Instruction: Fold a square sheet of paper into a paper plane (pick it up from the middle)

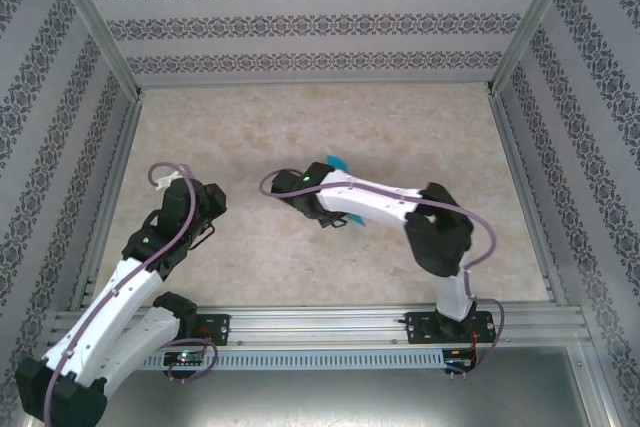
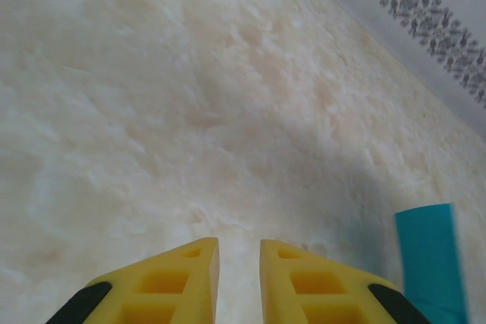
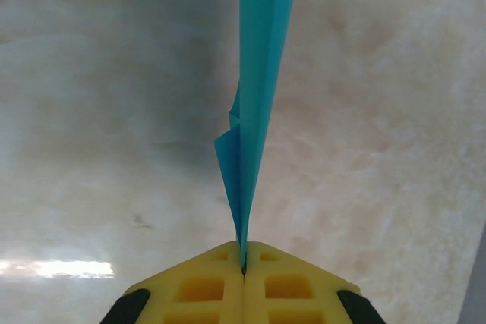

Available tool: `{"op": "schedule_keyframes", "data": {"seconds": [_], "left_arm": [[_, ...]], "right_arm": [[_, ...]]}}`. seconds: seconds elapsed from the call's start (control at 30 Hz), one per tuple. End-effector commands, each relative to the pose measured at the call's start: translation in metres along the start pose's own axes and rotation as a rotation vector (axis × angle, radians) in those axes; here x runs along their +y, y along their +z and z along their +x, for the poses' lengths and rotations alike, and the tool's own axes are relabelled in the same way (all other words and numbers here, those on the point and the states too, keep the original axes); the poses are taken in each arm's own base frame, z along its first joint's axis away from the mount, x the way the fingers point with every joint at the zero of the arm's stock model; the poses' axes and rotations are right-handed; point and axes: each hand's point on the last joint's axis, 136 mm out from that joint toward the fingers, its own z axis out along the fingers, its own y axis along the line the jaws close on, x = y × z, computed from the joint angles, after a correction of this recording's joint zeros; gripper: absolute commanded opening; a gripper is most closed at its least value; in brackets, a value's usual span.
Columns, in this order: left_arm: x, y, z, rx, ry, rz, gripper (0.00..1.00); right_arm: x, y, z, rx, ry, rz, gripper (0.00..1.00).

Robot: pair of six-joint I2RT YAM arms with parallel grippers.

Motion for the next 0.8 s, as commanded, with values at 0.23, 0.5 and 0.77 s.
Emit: {"op": "schedule_keyframes", "data": {"seconds": [0.23, 0.5, 0.77], "left_arm": [[0.025, -0.016, -0.006, -0.064, -0.005, -0.068, 0.26], [-0.019, 0.01, 0.011, 0.079, 0.029, 0.084, 0.27], [-0.1, 0.067, 0.063, 0.426, 0.042, 0.348, 0.22]], "right_arm": [[0.12, -0.031, -0.01, 0.034, 0.002, -0.506, 0.25], [0.107, -0.075, -0.024, -0.1, 0.265, -1.065, 0.44], [0.117, -0.04, -0.023, -0.042, 0.457, -1.259, 0.02]]}}
